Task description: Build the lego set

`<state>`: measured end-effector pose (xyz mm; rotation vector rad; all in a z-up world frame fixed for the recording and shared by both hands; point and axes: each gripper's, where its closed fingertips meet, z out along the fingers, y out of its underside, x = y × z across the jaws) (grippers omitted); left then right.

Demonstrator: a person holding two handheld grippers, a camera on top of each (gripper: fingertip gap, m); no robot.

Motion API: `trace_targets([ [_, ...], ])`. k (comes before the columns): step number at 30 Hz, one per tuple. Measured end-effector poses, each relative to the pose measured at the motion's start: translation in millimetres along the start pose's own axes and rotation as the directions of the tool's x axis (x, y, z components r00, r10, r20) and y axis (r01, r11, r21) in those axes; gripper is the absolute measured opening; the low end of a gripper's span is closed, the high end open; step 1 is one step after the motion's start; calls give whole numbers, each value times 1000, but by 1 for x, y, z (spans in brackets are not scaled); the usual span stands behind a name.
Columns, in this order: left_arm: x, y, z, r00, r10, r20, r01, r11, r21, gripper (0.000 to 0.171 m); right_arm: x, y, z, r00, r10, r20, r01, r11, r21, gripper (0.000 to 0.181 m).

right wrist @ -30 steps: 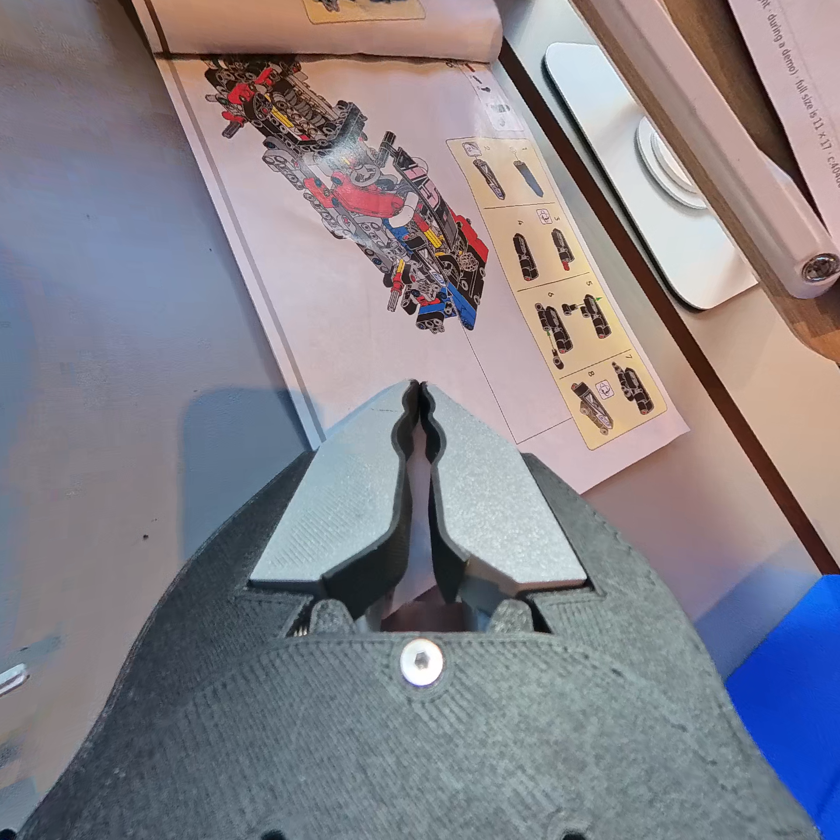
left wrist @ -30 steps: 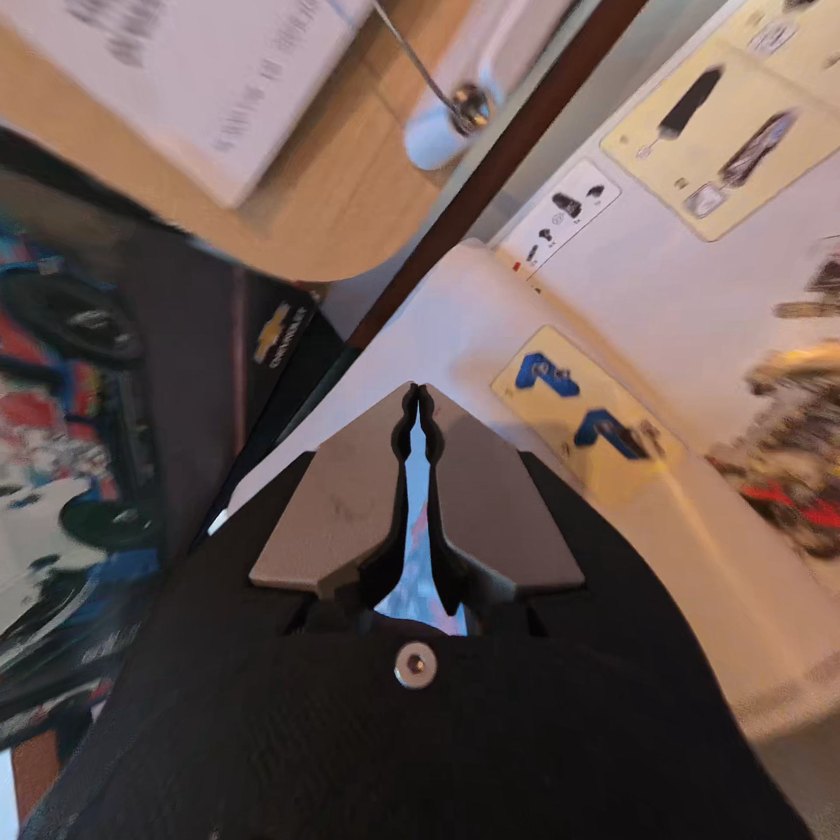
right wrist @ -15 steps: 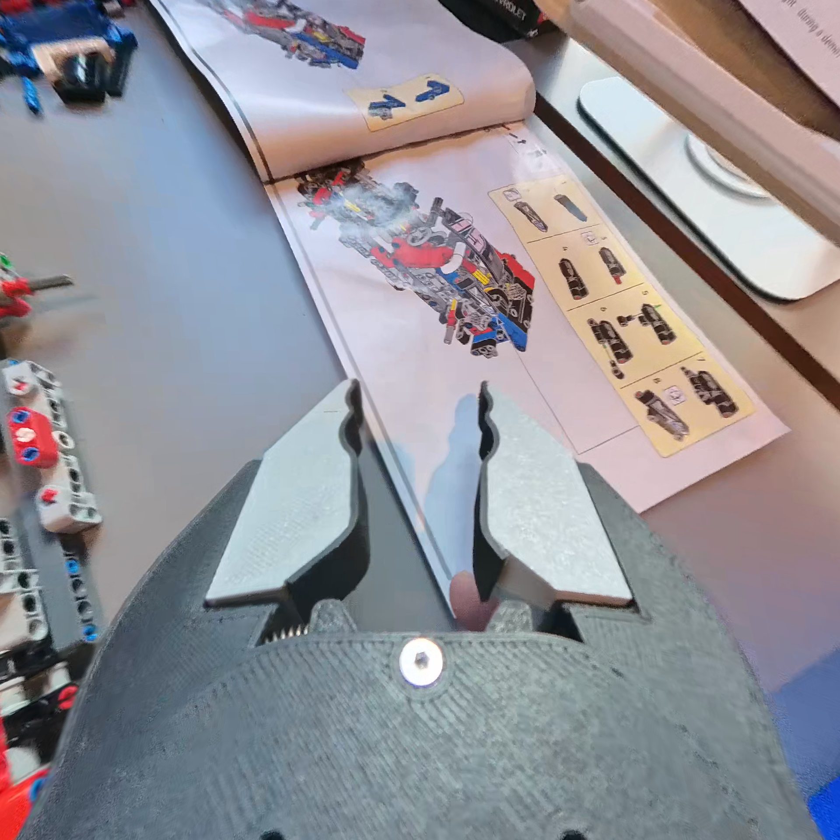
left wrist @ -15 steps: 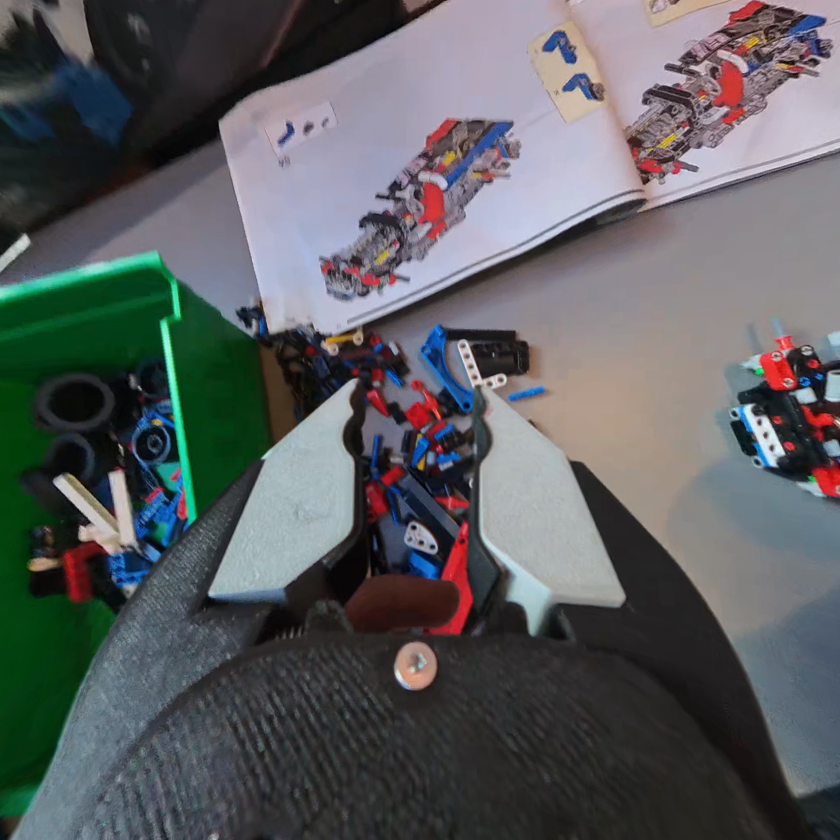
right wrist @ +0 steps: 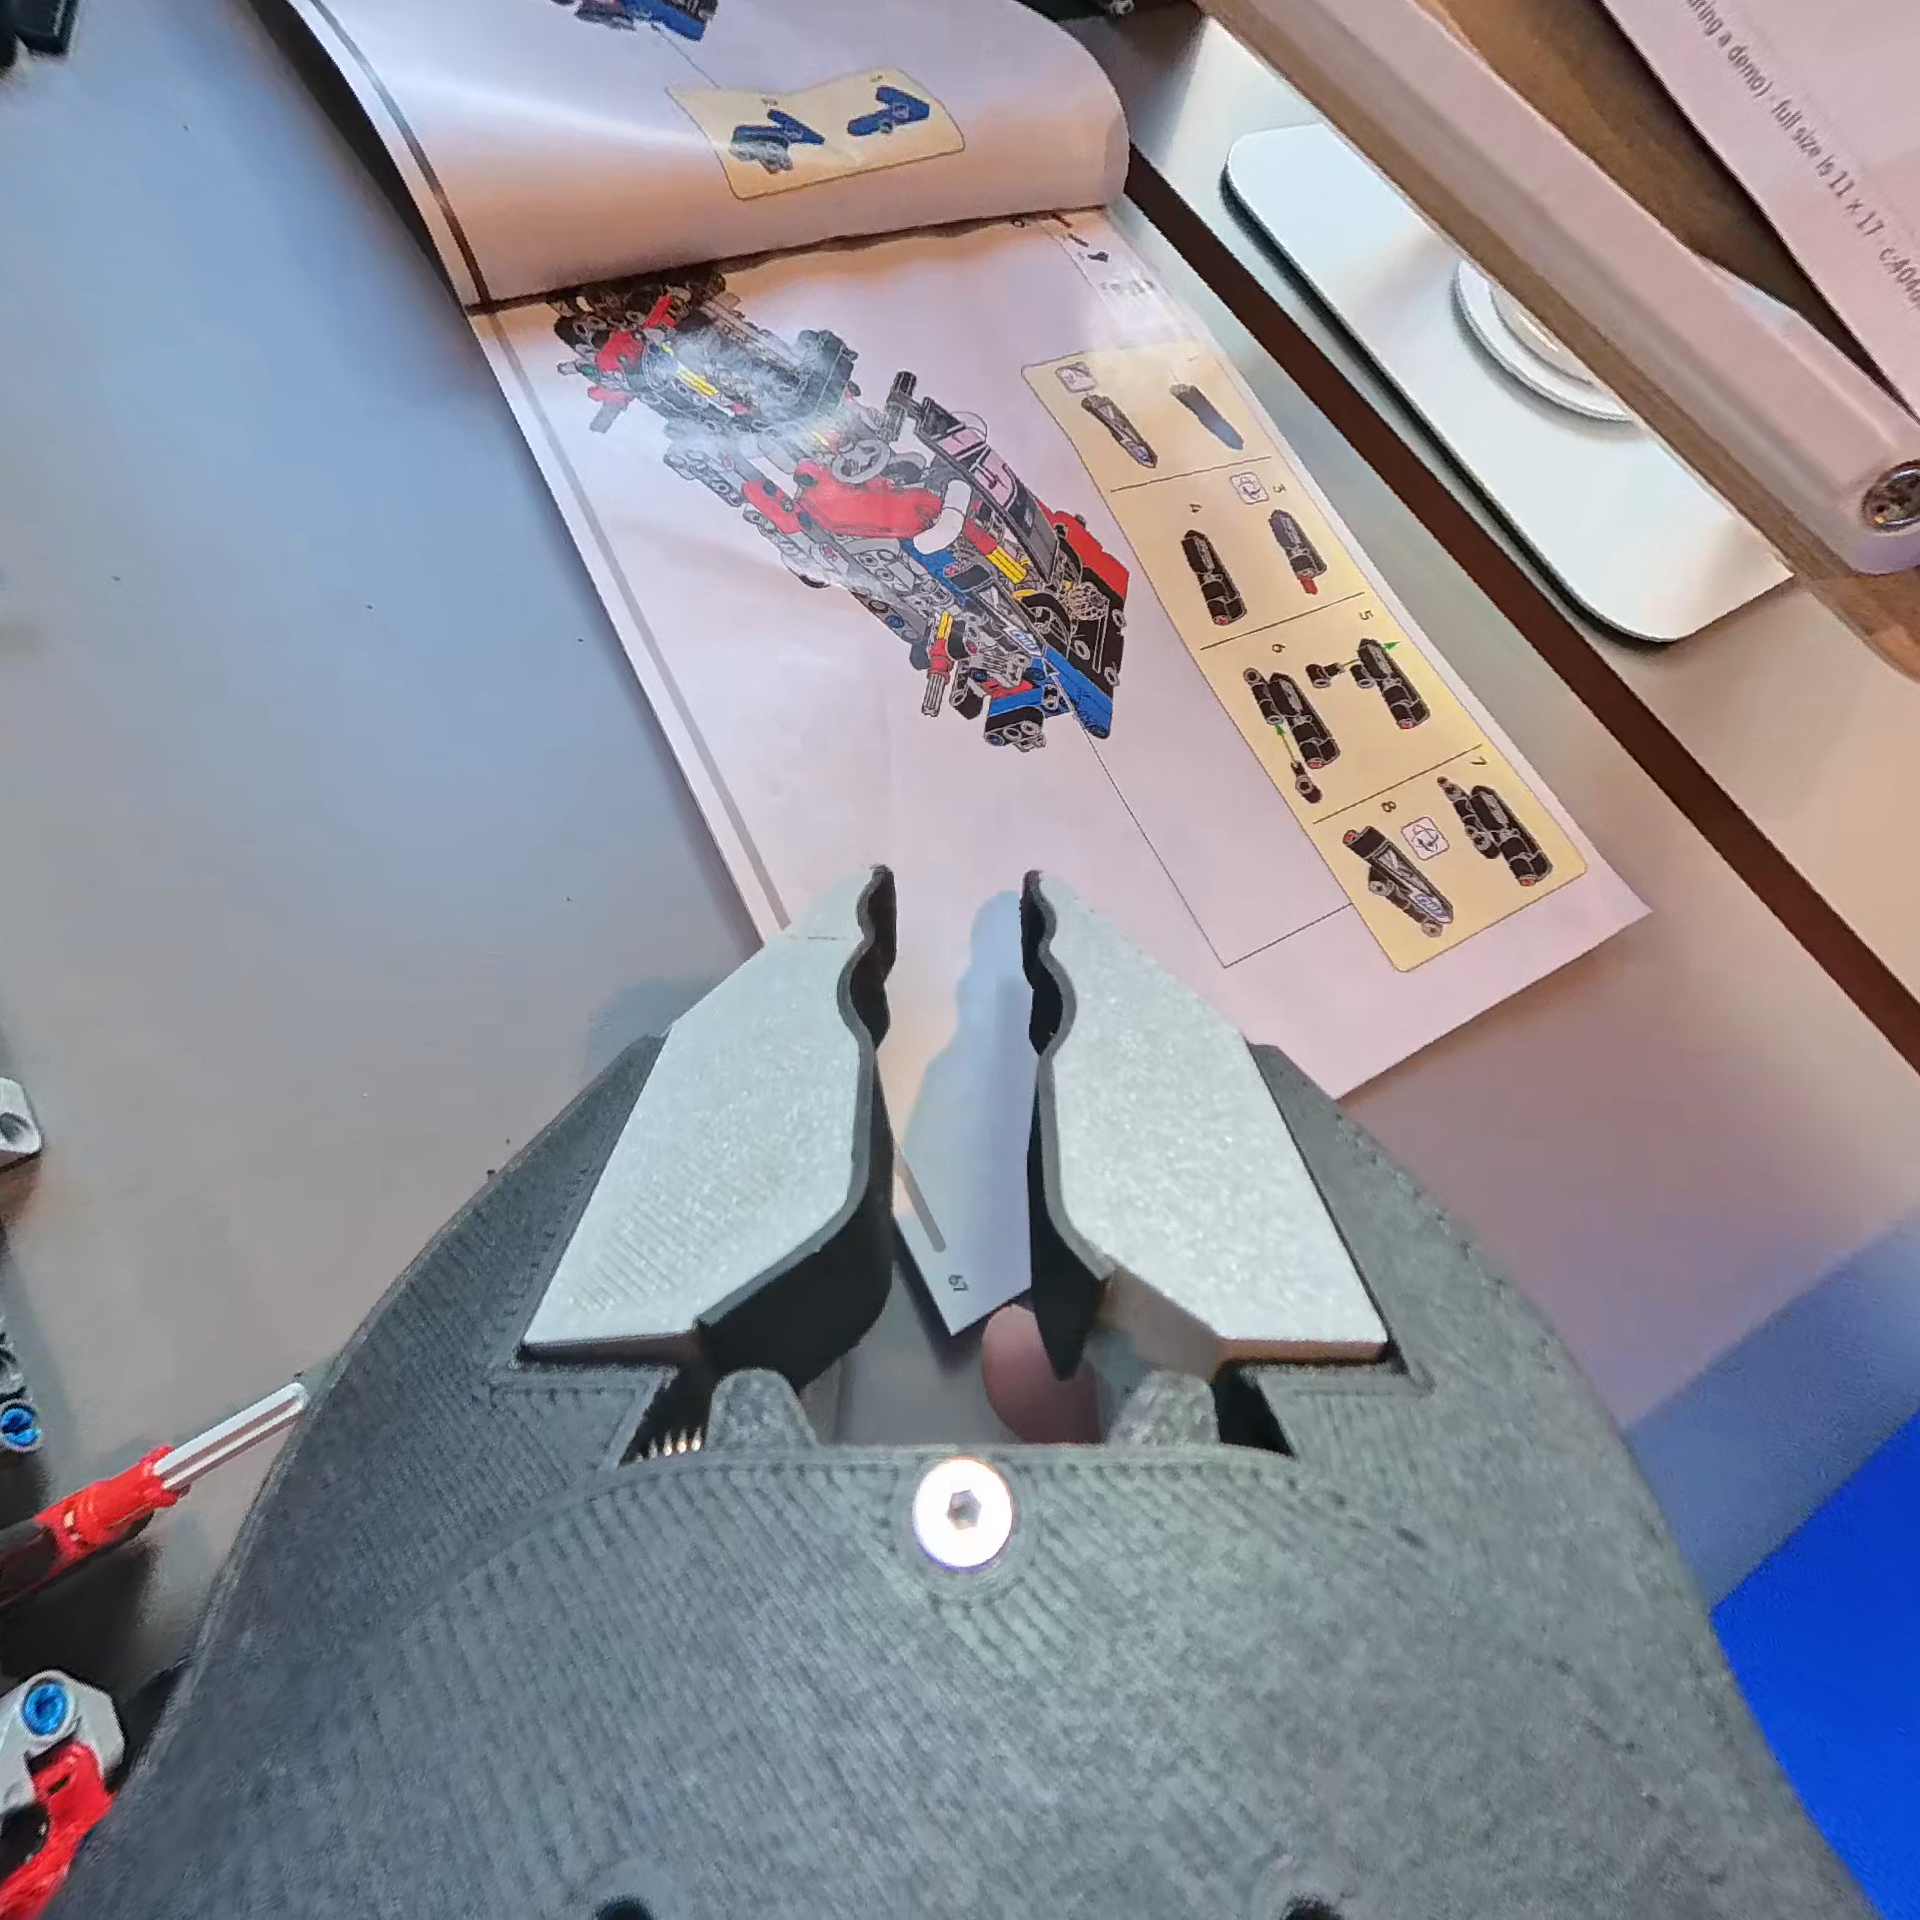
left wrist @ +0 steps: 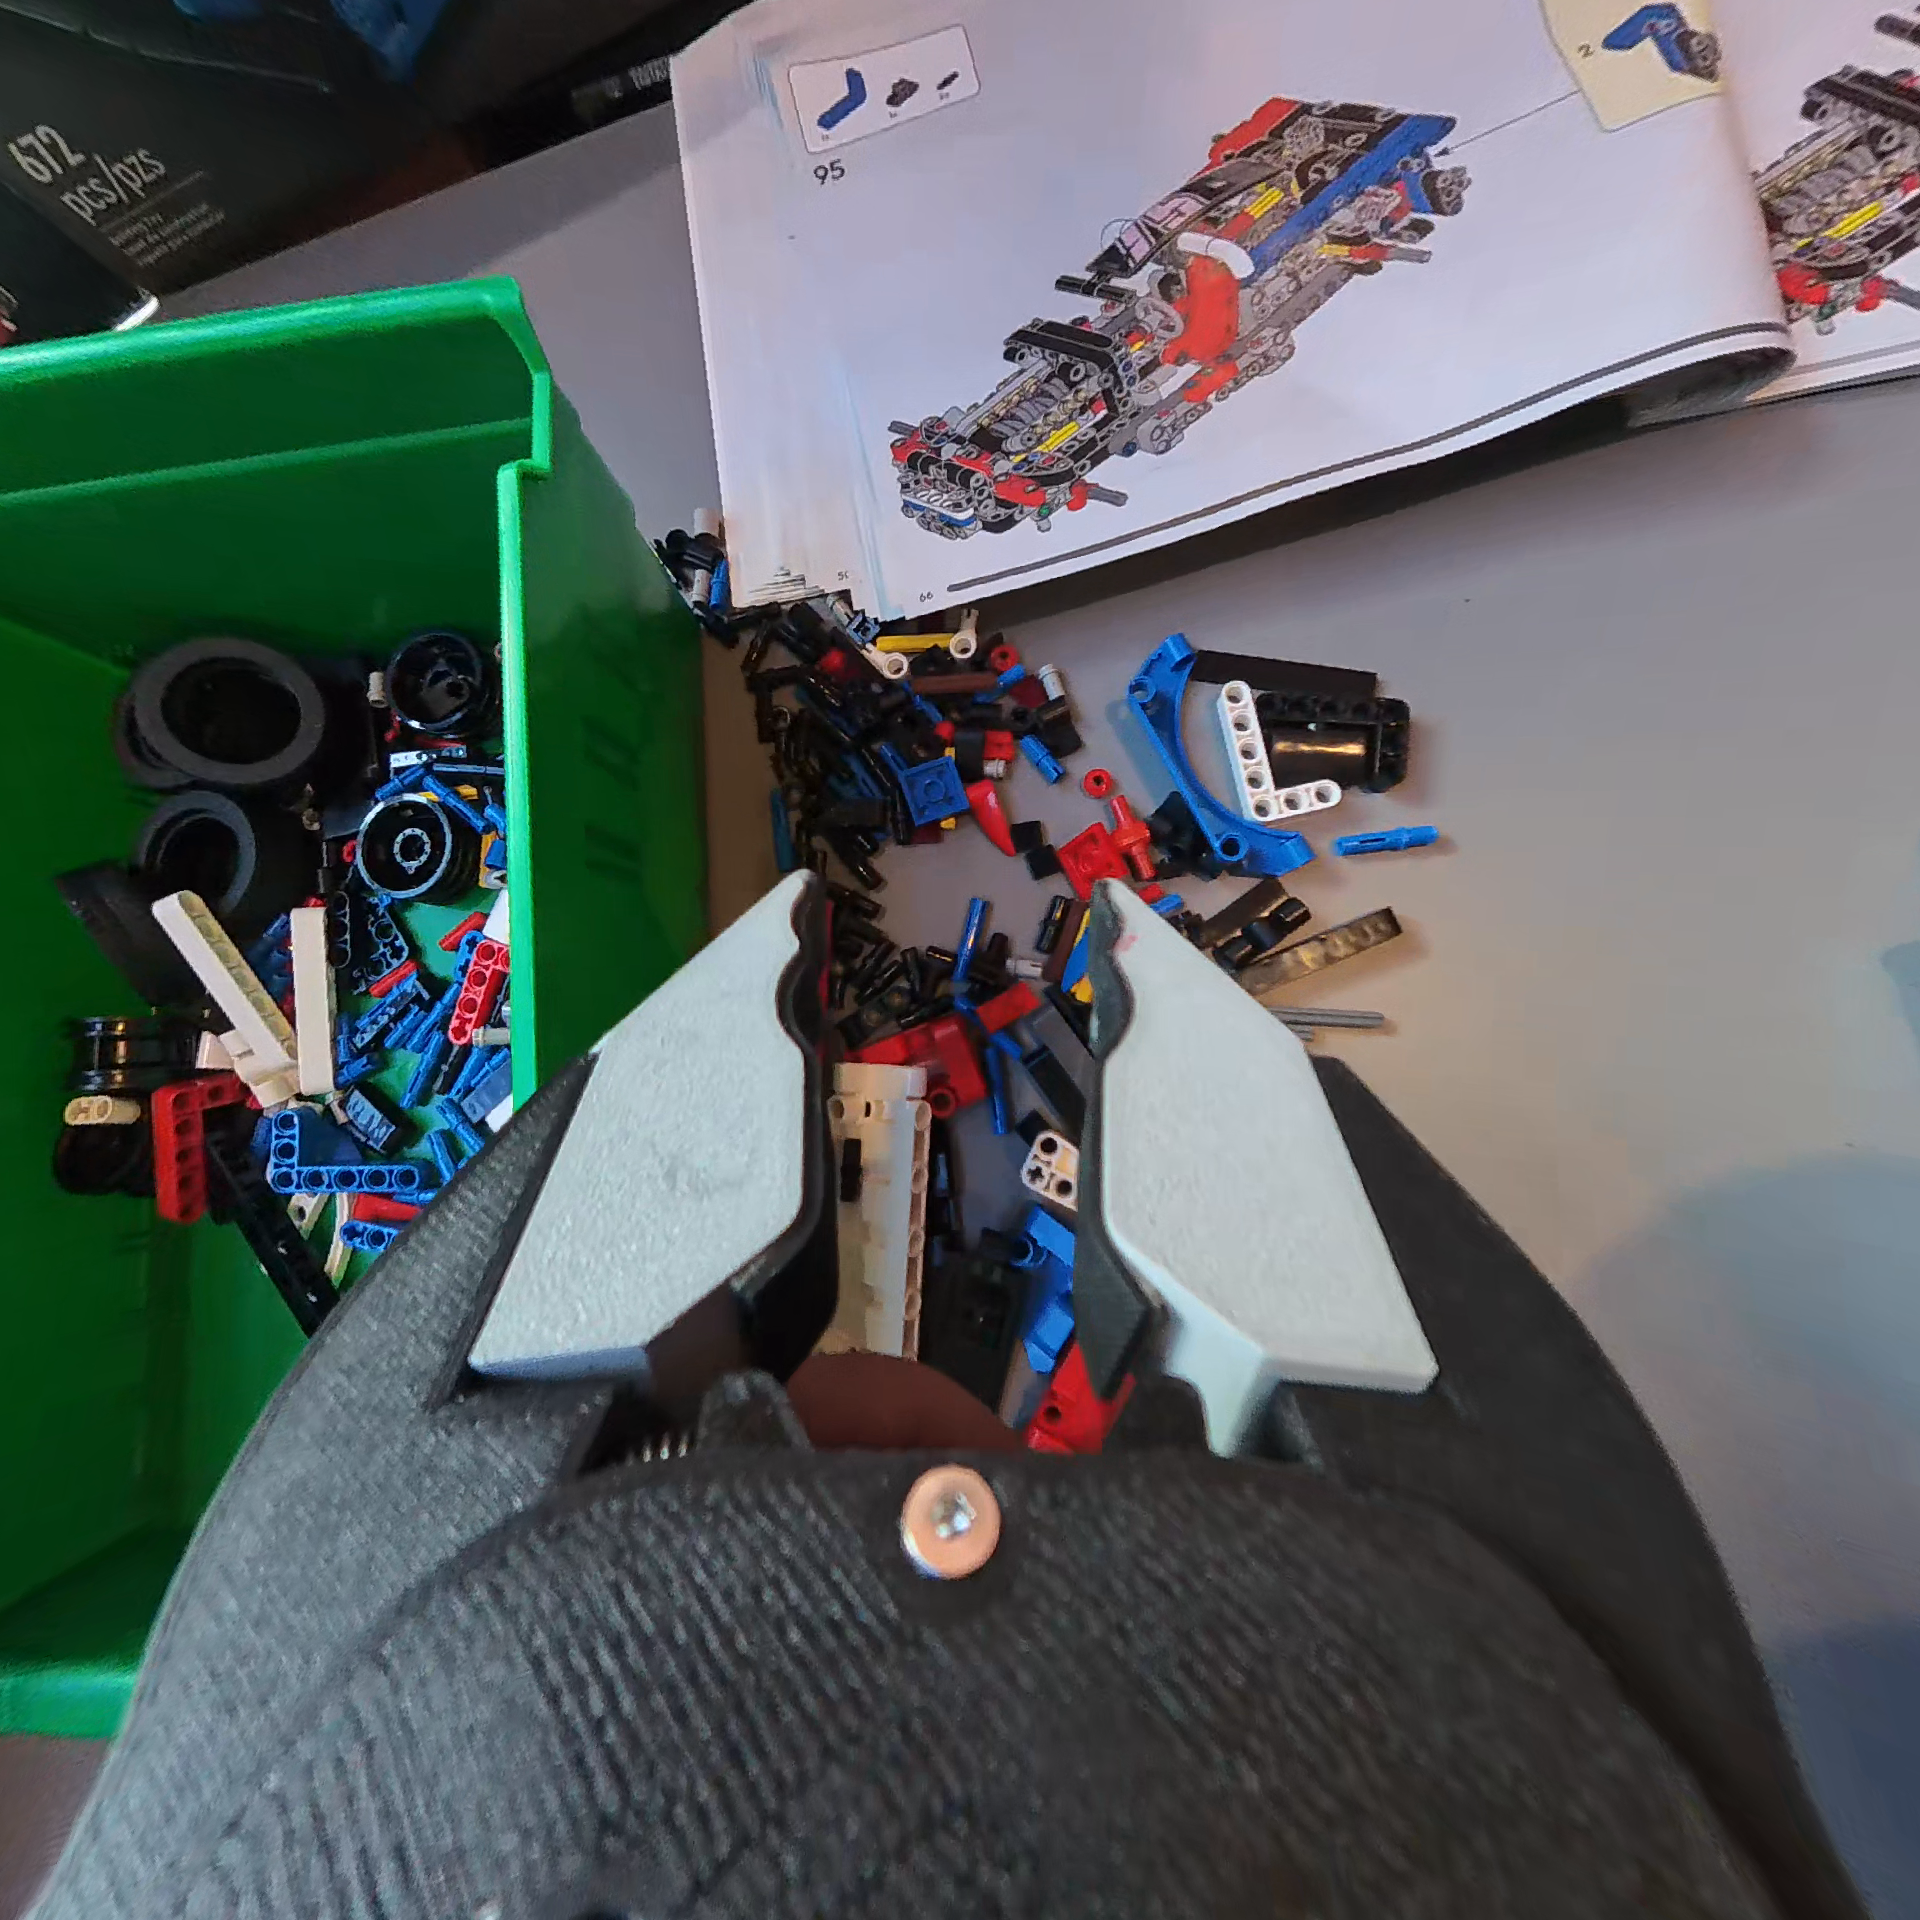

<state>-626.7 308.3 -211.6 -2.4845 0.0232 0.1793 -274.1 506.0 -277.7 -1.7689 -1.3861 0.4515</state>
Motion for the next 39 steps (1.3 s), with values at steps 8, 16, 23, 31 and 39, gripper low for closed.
trace_targets([
  [8, 6, -2, 38, 988, 151, -40, -154, 984, -86, 19, -1, 4, 3, 1000, -24, -11, 24, 999, -30, 20],
  [16, 50, 16, 41, 892, 320, -320, -382, 911, -153, 0, -3, 5, 3, 999, -32, 0, 32, 999, -37, 18],
  [23, 53, 41, 52, 659, 617, -430, -726, 671, -150, 0, -5, 4, 3, 999, -35, 9, 35, 999, -30, 17],
  [31, 44, 38, 58, 622, 657, -426, -769, 614, -176, 3, -6, 4, 2, 999, -39, 20, 39, 999, -29, 17],
  [39, 49, 21, 57, 550, 730, -405, -817, 570, -82, 0, -7, 4, 3, 999, -41, 25, 42, 999, -32, 16],
])
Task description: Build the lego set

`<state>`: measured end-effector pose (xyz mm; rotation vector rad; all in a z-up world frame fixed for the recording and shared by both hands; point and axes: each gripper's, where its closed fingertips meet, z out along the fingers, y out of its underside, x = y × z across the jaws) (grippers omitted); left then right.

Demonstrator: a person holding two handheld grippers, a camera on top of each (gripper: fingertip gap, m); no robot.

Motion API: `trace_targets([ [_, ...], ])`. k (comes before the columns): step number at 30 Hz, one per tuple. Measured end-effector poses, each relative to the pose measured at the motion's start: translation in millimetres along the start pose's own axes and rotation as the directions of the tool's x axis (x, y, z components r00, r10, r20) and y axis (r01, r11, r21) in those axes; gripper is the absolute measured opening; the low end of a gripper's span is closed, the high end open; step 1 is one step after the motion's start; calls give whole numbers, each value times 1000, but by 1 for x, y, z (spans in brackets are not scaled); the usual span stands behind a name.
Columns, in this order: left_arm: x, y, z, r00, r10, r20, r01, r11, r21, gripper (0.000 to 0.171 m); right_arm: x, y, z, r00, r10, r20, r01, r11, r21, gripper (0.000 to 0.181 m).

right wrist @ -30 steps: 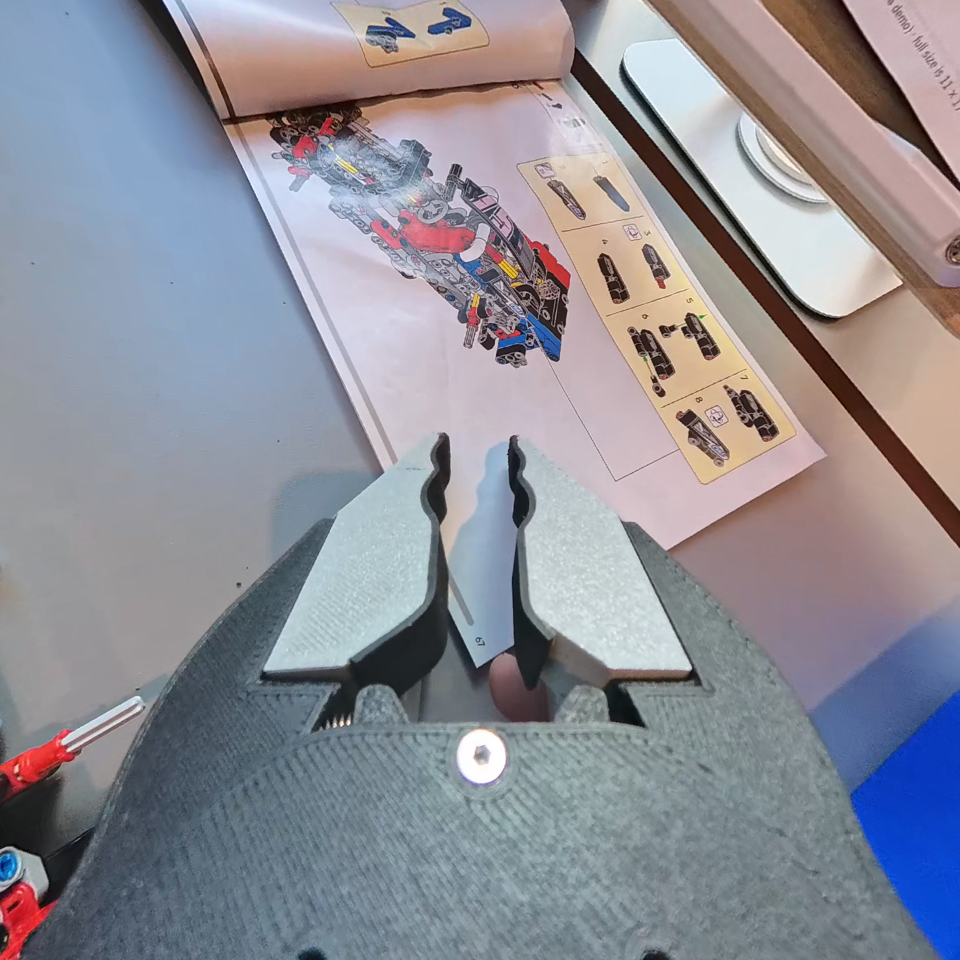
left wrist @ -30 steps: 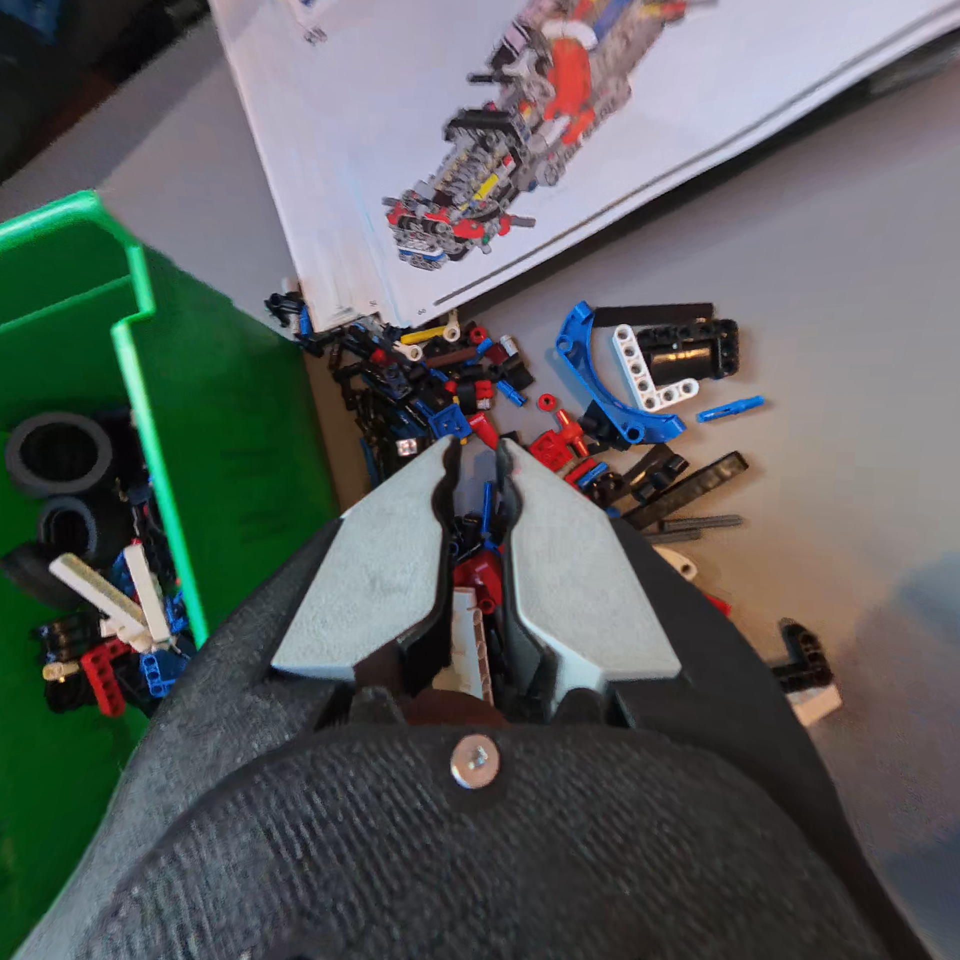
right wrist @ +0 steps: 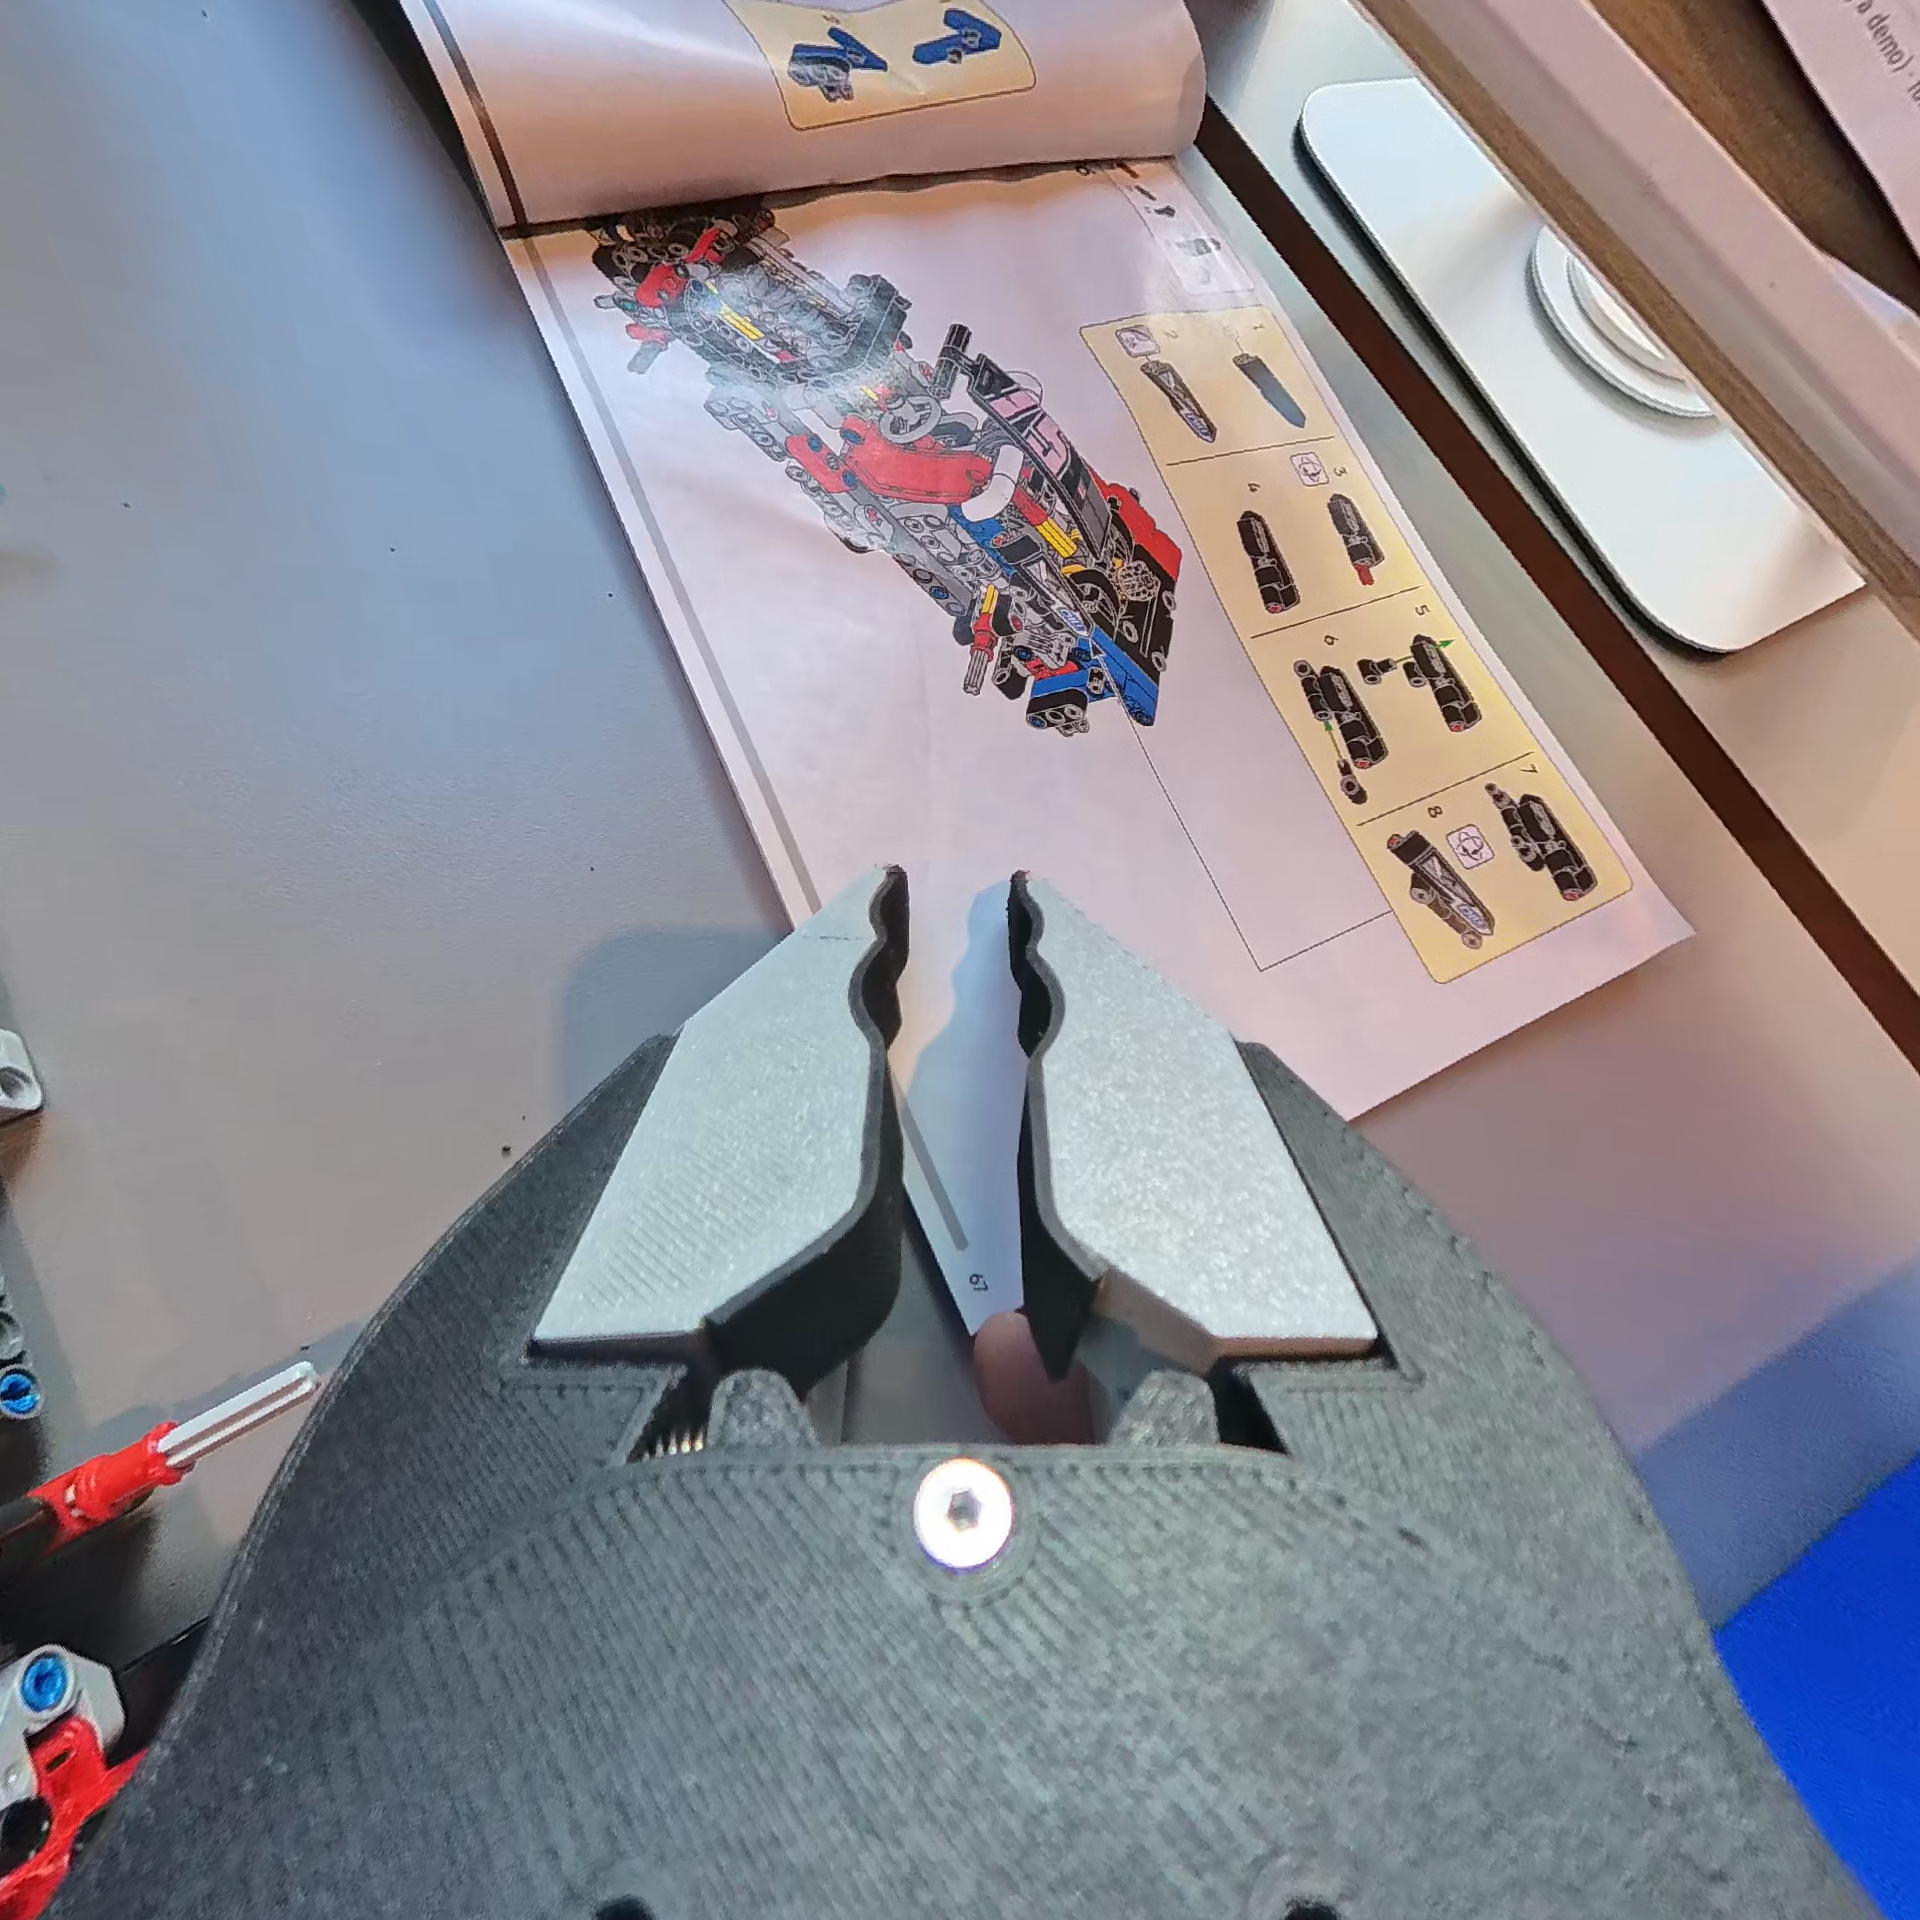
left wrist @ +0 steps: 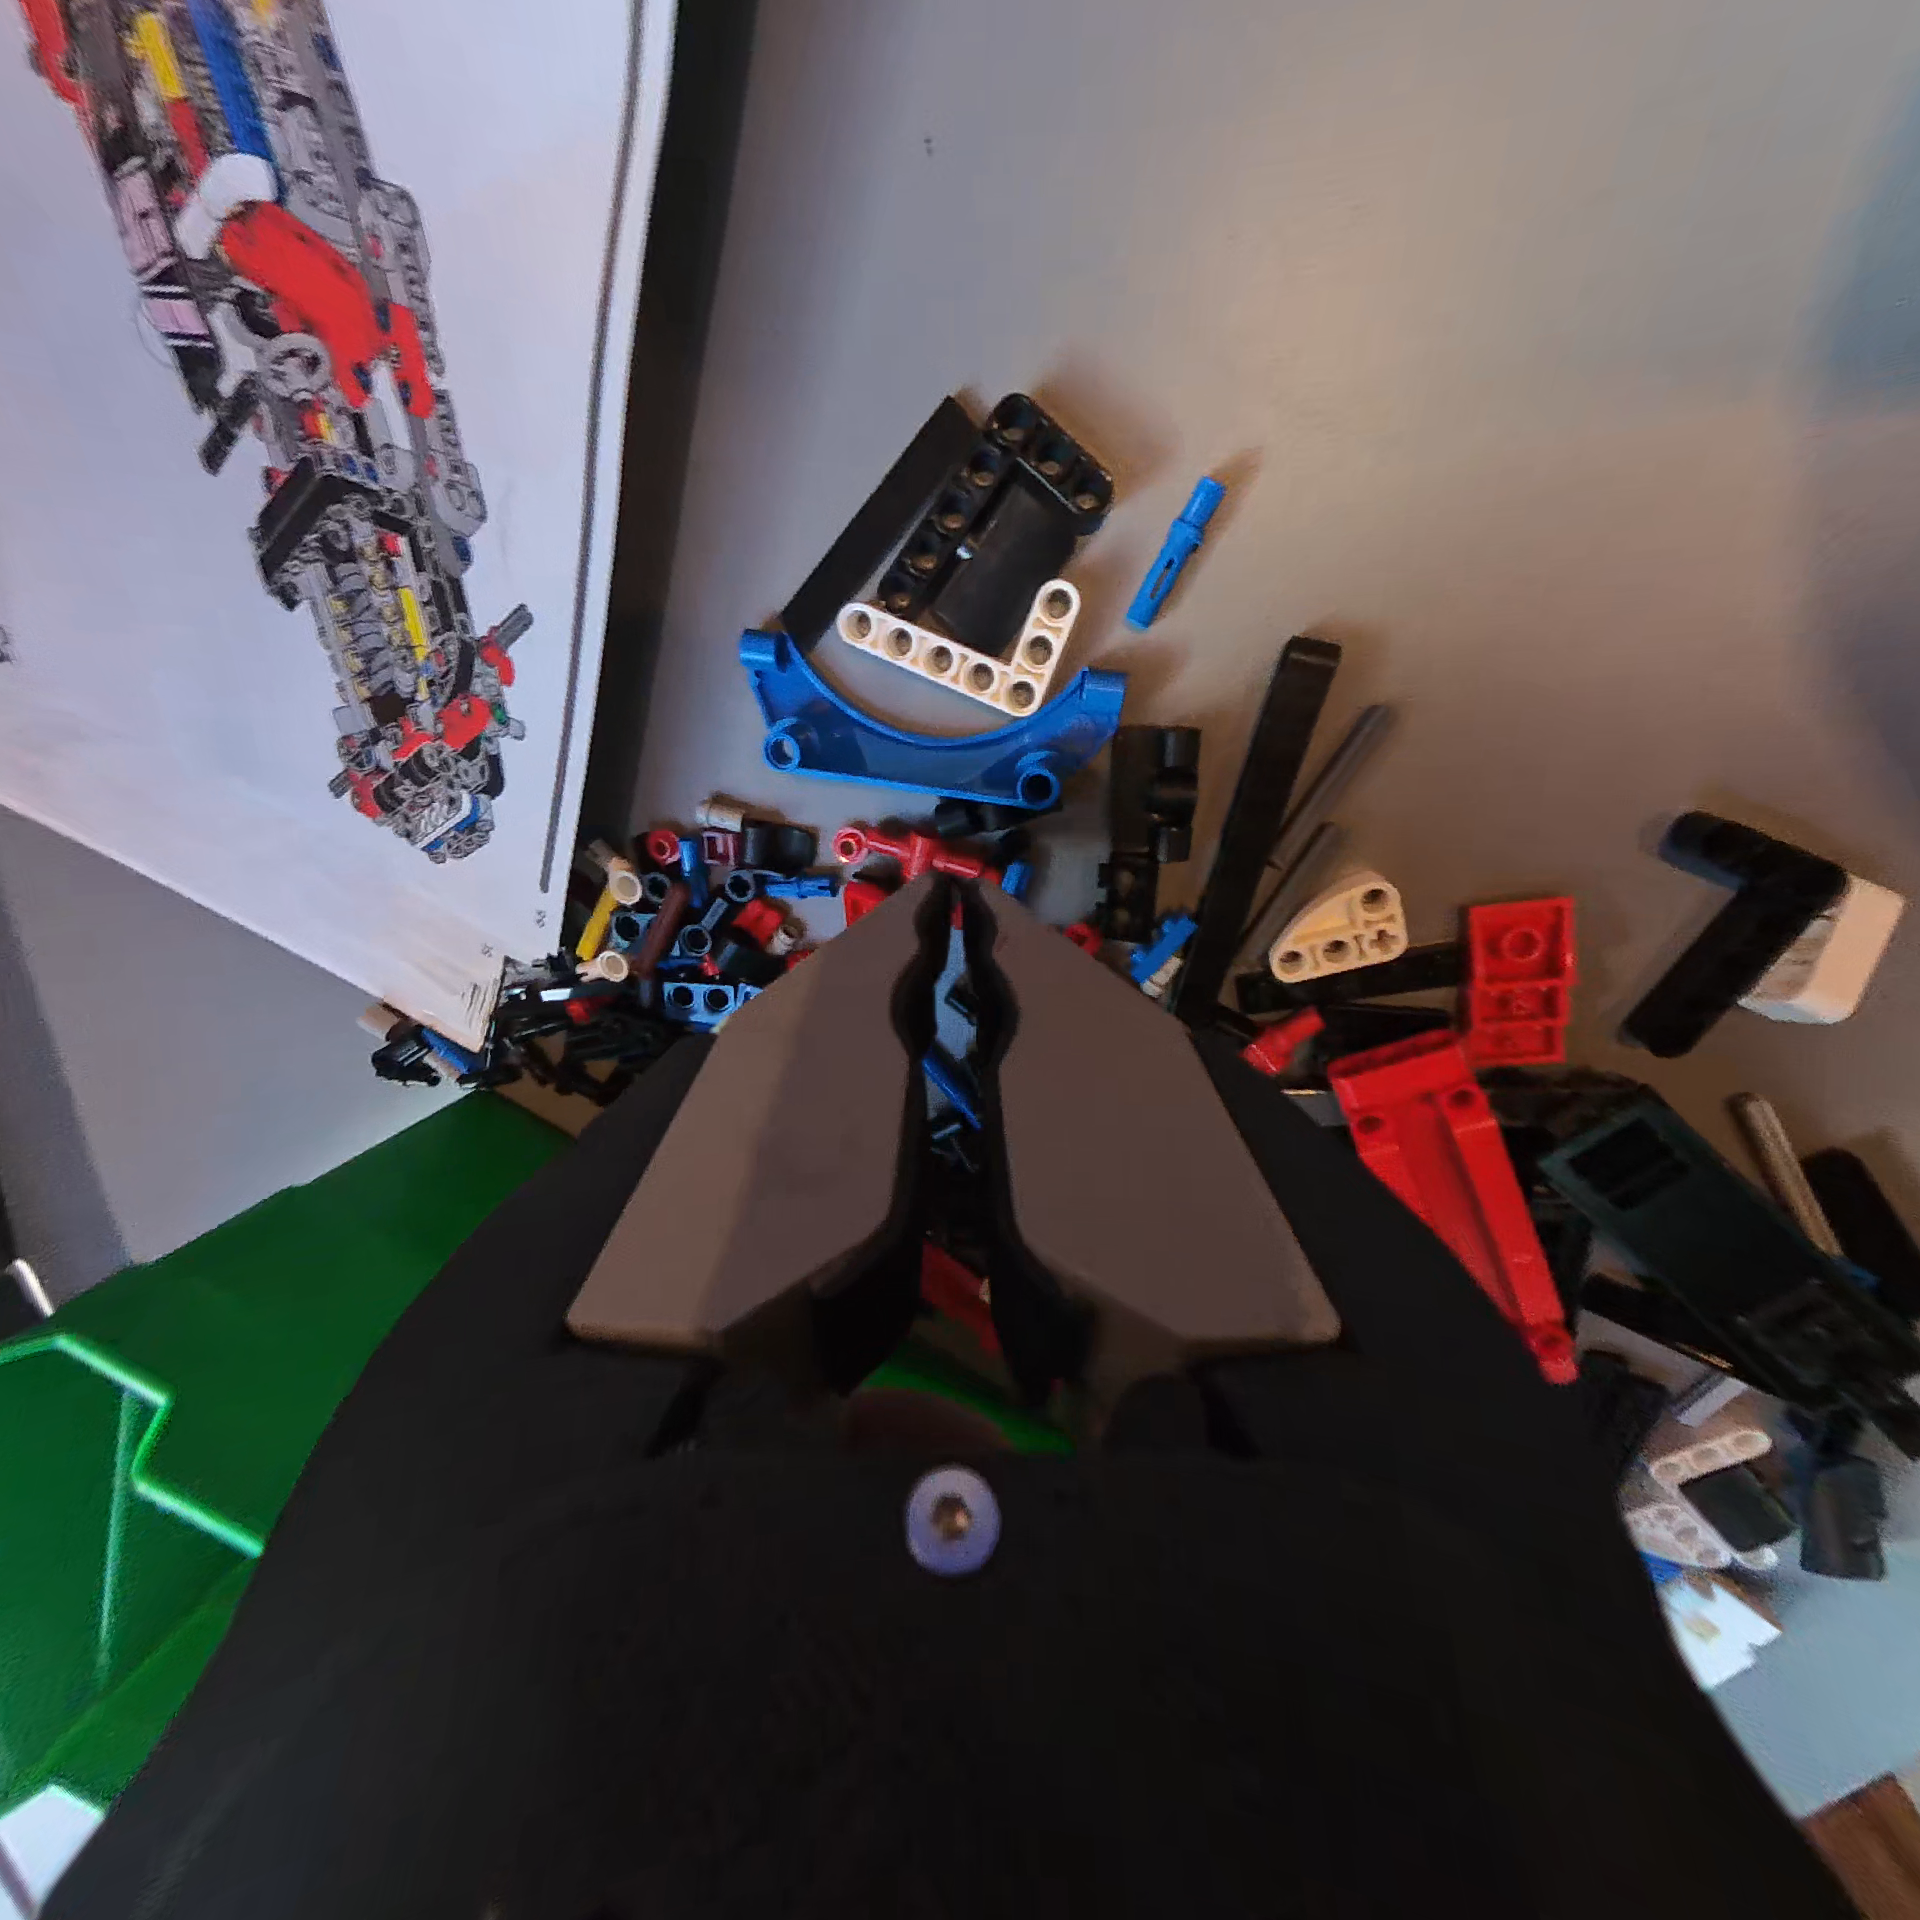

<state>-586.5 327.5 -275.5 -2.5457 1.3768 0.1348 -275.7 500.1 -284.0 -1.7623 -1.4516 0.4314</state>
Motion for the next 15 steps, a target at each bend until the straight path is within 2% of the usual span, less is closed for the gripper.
trace_targets([
  [3, -2, 9, 7, 999, 31, 7, -31, 998, -57, 0, 0, 0, 0, 1000, 2, 1, -2, 1000, 1, 16],
  [15, 5, 10, 6, 998, 44, -55, -47, 998, -45, 2, 0, 0, 0, 1000, 8, 8, -8, 1000, 1, 15],
])
